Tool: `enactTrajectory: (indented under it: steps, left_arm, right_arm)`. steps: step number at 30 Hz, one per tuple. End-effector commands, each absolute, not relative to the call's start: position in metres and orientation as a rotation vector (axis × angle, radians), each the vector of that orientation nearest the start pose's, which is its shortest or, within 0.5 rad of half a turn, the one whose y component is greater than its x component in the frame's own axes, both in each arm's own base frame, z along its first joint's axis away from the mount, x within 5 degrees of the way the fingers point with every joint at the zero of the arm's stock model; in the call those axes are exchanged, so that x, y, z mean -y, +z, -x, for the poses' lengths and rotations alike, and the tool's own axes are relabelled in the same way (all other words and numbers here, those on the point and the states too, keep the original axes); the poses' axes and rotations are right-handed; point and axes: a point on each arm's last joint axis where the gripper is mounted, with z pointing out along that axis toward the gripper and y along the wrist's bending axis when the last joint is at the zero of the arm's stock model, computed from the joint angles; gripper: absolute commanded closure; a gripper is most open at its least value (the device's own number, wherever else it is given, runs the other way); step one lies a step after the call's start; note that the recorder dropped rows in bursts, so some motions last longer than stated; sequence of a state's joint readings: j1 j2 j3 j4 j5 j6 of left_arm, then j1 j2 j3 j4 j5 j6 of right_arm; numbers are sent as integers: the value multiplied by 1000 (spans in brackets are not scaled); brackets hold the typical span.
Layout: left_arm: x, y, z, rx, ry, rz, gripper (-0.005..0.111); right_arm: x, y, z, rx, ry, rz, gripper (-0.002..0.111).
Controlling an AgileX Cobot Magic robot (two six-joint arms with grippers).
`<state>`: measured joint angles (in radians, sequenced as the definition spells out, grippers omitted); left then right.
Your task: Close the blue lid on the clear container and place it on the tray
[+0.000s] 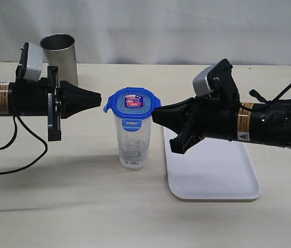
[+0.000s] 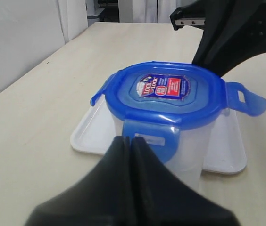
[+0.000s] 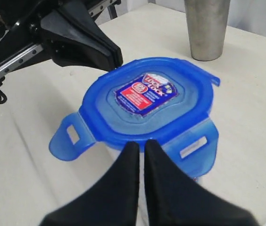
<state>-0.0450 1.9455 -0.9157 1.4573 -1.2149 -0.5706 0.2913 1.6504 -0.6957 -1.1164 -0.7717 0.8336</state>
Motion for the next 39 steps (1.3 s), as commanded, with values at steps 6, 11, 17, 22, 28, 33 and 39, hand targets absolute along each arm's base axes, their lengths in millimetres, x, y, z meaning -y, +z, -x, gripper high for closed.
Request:
enactTrajectory:
  steps: [6,11,17,22,28,33,39]
  left_arm:
    - [100,163,-328,-1436,-876,-1202,107]
    - [100,163,-328,-1436,-875,-1199,107]
    - [106,163,-326,-1428,-887,-1215,107]
    - [114,158,-325,-1459,-859,-1261,107]
    - [115,160,-323,-1439,-881,-1260,107]
    - [115,160,-324,-1439,-873,-1255,107]
    - [114,161,-326,-1433,-852,-1231,107]
  right_arm:
    - [-143,221,-259,-1728,805,937,104]
    - [-133,233,-264,-1781,677,797,104]
    - [-122,222,-285,-1920,502,650,104]
    - [-128,203,-298,-1959,520,692,104]
    - [-133,192,-300,-1972,578,717,104]
    - [-136,195,-295,-1960,634,748,104]
    - [-133,193,-296,-1998,583,749,104]
